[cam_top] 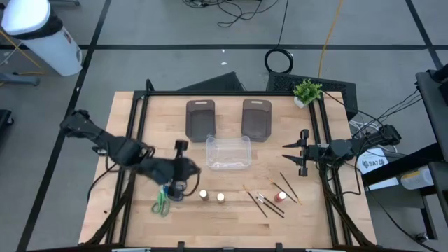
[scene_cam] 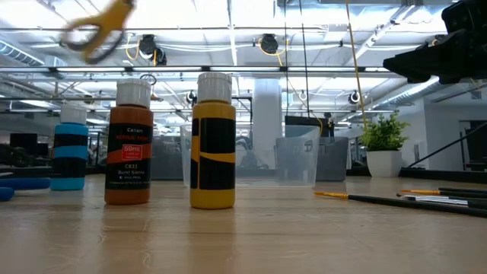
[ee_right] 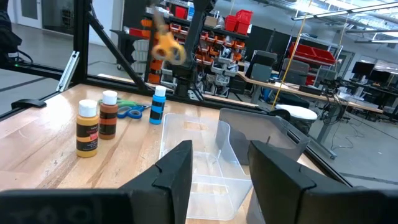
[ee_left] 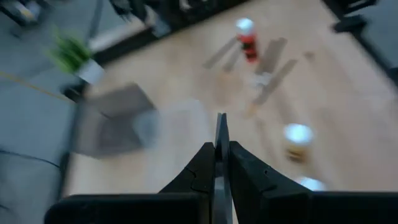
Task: Pick & Place Paint Supplies
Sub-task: Put the yellow scissors into the transparent bin, then put the blue paint bottle into the left black bin
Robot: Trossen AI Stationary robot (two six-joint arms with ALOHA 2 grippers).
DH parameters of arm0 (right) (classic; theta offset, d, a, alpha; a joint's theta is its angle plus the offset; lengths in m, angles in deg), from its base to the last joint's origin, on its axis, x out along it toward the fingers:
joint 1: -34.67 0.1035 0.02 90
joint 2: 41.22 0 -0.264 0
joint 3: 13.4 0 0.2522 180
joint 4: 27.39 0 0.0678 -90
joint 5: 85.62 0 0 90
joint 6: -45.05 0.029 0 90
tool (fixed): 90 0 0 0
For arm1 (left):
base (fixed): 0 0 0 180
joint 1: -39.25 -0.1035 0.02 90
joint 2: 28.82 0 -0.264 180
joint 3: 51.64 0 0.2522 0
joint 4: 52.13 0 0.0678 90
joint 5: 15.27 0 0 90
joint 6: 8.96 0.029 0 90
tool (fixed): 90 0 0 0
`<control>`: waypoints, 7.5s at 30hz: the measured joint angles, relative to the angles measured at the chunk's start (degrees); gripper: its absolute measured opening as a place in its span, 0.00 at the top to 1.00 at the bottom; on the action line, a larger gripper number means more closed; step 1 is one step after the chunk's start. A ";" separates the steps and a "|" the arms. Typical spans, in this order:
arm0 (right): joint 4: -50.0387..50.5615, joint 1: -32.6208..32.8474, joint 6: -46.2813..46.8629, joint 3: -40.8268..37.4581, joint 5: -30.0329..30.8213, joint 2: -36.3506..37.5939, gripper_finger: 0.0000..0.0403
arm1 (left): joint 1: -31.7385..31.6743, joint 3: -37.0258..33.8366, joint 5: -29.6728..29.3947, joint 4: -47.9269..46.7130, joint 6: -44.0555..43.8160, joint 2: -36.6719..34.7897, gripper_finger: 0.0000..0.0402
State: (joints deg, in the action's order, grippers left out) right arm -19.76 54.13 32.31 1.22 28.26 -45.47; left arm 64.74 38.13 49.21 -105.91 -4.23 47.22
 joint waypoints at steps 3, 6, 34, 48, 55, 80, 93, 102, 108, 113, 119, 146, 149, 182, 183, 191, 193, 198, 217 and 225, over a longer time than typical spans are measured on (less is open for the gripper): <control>-0.01 -0.01 0.02 0.00 0.00 0.00 0.65 | -5.29 0.05 1.02 4.10 7.97 0.83 0.91; -0.01 0.00 0.01 -0.01 0.00 0.00 0.65 | -10.17 0.04 5.41 6.46 13.43 2.94 0.91; 0.06 0.00 0.00 -0.02 -0.02 0.00 0.65 | -22.79 -0.04 25.99 25.43 17.79 26.15 0.92; 0.09 0.00 0.02 0.00 -0.02 0.02 0.65 | -23.38 -0.02 25.47 25.13 15.44 26.11 0.79; 0.09 0.00 0.00 0.00 0.00 0.00 0.65 | -23.36 -0.04 22.56 24.84 16.15 25.72 0.78; 0.05 -0.01 0.00 0.00 0.00 0.00 0.65 | -16.09 -20.10 32.36 -4.32 -20.55 -9.48 0.78; 0.06 0.00 0.00 0.00 0.00 0.00 0.65 | -17.58 -21.20 29.34 -8.24 -31.95 -8.49 0.78; 0.09 0.00 0.02 0.00 0.00 0.00 0.65 | -17.52 -21.20 26.55 -8.78 -34.25 -6.50 0.61; 0.09 0.00 0.02 -0.02 0.00 0.00 0.65 | -16.16 -21.22 30.89 -11.38 -28.56 -3.13 0.39; 0.09 -0.01 0.00 -0.01 0.00 0.00 0.65 | -13.21 -21.20 28.85 -11.94 -27.72 -1.55 0.32; 0.09 -0.02 0.00 0.00 0.00 0.00 0.65 | -10.16 -21.20 23.57 -17.73 -29.94 0.85 0.34; 0.09 0.00 0.00 0.00 0.00 0.00 0.65 | -9.91 -21.20 23.70 -16.50 -28.98 4.01 0.70; 0.09 0.00 0.02 0.00 0.00 0.00 0.65 | -9.92 -21.20 22.65 -16.52 -28.96 4.00 0.69; 0.10 -0.01 0.00 0.00 0.00 0.00 0.65 | -51.95 9.73 19.91 -25.82 -4.03 11.28 0.70; 0.11 -0.02 0.00 -0.02 0.00 0.00 0.65 | -52.77 9.73 20.00 -25.42 -3.61 12.79 0.70; 0.11 -0.02 0.01 -0.02 0.00 0.00 0.65 | -57.33 9.70 26.26 -17.57 0.66 23.21 0.70; 0.11 -0.02 0.00 0.00 0.00 0.02 0.65 | -58.06 9.70 26.25 -16.25 0.54 24.67 0.70; 0.10 -0.01 0.00 -0.01 0.00 0.01 0.65 | -59.68 9.68 25.05 -17.12 -0.13 26.91 0.70; 0.11 0.00 0.00 0.00 0.00 0.00 0.65 | -62.43 9.66 27.09 -13.78 -4.93 26.07 0.70; 0.11 -0.01 0.00 0.00 0.00 0.00 0.65 | -59.31 9.70 27.21 -10.49 -5.80 26.55 0.70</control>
State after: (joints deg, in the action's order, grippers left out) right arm -19.65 54.12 32.31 1.22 28.26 -45.47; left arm 5.43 47.83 76.42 -116.40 -10.02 73.78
